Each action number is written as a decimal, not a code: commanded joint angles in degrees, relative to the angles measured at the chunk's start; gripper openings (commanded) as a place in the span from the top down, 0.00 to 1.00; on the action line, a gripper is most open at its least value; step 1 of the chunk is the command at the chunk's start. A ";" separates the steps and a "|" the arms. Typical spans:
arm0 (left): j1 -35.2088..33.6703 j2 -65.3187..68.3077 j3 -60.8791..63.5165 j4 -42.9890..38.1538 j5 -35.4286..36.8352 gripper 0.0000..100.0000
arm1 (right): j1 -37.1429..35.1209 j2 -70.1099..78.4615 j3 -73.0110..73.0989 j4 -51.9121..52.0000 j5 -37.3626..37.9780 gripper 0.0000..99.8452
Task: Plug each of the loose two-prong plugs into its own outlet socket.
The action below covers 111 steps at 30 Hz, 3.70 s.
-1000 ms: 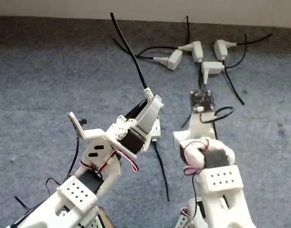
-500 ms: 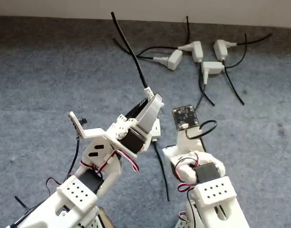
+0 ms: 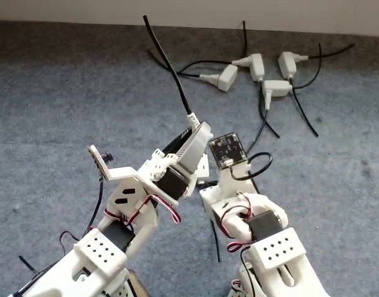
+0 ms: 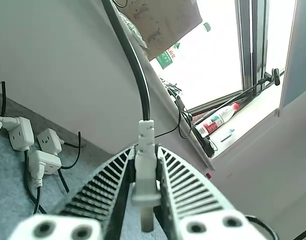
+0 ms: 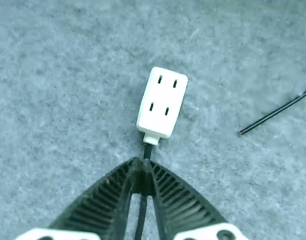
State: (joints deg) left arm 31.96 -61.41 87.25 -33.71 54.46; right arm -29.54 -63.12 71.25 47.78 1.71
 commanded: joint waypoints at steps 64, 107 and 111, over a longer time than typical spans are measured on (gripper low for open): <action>14.11 0.13 3.56 3.08 0.00 0.99 | 12.35 0.57 -13.93 -12.53 -0.35 0.99; -5.14 15.96 -38.20 75.87 -29.63 0.99 | 38.11 13.58 9.80 -28.70 -4.92 0.99; -7.43 25.01 -39.78 79.56 -43.69 0.99 | 41.36 13.58 9.54 -26.42 -4.92 0.99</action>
State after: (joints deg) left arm 26.07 -41.27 50.68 43.56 20.35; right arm 10.02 -48.35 81.45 20.00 -4.00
